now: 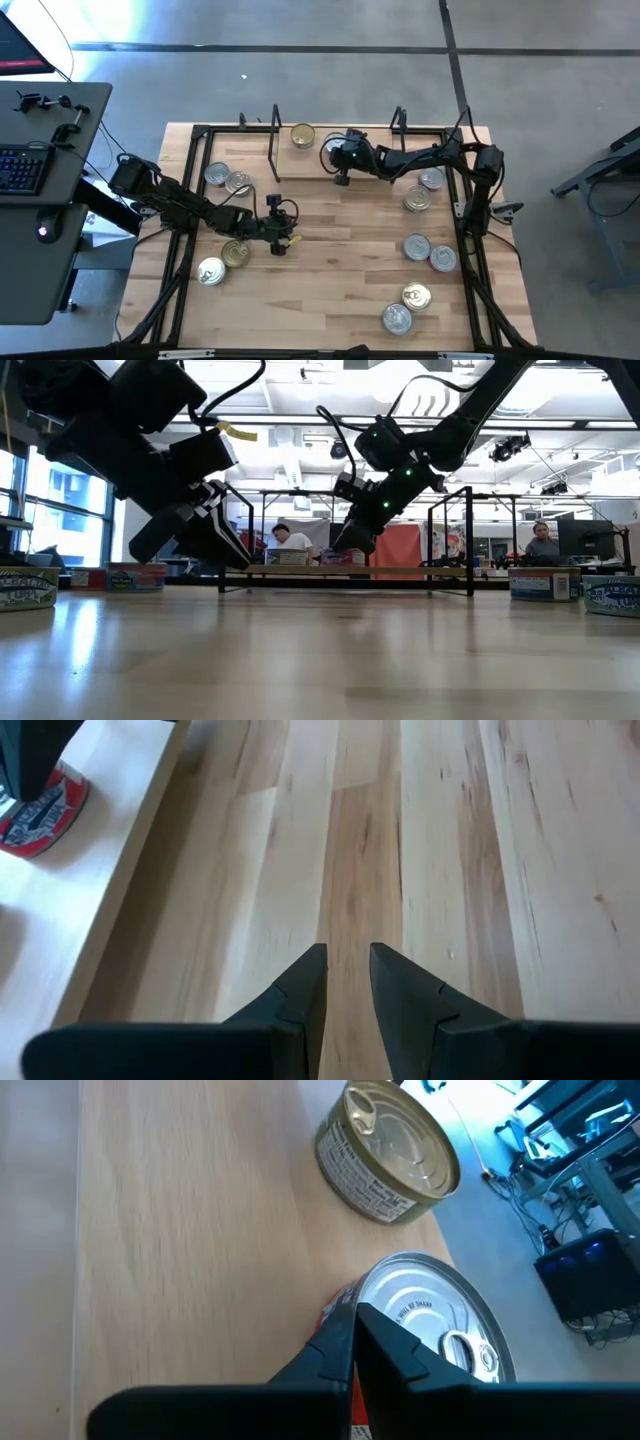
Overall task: Stack canned seafood by type on shelf
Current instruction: Put the red tuna can on the shelf
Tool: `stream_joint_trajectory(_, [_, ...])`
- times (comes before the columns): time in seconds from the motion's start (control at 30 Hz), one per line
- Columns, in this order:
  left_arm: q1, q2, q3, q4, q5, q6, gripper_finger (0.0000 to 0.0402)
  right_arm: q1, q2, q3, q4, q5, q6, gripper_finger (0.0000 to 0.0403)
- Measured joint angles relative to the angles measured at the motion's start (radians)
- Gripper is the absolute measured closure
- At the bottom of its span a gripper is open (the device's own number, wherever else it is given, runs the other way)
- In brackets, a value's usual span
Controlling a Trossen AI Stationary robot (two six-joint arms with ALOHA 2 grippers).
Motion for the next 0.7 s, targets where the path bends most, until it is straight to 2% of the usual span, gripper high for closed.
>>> stream_joint_trajectory(0.57, [0.000,0.000,0.000,0.000,0.000,-0.032,0.0330,-0.008,0.001,-0.001,0.012,0.003,-0.096,0.0401])
stream_joint_trajectory(0.7, [0.000,0.000,0.000,0.000,0.000,-0.032,0.0330,-0.008,0.001,-0.001,0.020,0.005,-0.115,0.0372])
